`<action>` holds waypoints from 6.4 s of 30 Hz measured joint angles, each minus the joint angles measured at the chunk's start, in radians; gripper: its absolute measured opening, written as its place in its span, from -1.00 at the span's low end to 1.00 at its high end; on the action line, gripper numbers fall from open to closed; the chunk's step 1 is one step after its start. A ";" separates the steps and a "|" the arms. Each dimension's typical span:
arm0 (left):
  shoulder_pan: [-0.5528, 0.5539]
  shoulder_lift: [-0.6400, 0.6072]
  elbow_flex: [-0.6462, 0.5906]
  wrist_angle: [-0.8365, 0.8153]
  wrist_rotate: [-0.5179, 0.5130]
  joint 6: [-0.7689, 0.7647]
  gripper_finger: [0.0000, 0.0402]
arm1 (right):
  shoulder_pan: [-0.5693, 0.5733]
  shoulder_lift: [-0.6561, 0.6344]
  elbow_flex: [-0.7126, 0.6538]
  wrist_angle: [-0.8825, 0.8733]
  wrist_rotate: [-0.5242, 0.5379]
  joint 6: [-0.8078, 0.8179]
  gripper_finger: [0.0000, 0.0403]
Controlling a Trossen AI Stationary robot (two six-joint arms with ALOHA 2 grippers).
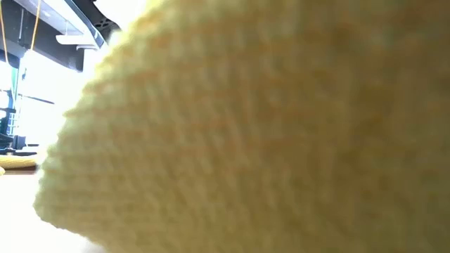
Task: Sort microfiber towel by color & place in baskets
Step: Put the blue towel into the top transparent bin, then put the yellow towel into the bottom transparent bin
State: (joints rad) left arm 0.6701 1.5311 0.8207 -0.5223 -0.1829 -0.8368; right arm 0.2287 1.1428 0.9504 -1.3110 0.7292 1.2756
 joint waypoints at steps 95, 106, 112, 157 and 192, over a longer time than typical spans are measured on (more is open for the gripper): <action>-0.959 -0.079 0.347 0.224 -0.530 -0.302 -0.72 | 0.213 -0.511 -0.312 0.285 -0.300 -0.211 -0.40; -0.969 0.141 0.766 -0.231 -0.519 -0.233 -0.77 | 0.212 -0.509 -0.312 0.262 -0.319 -0.246 -0.40; -0.974 0.203 0.880 -0.500 -0.405 -0.164 -0.77 | 0.212 -0.507 -0.312 0.244 -0.318 -0.247 -0.40; -1.259 -0.118 0.521 -0.527 -0.371 0.218 -0.77 | 0.312 0.073 0.084 0.177 -0.364 0.124 -0.97; -1.313 -0.480 0.094 -0.228 -0.290 0.308 -0.77 | 0.360 0.875 0.559 0.544 -0.372 -0.030 0.02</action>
State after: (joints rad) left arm -0.6434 1.0512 0.9150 -0.7506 -0.4728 -0.5287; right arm 0.5884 2.0177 1.5096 -0.7666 0.3569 1.2452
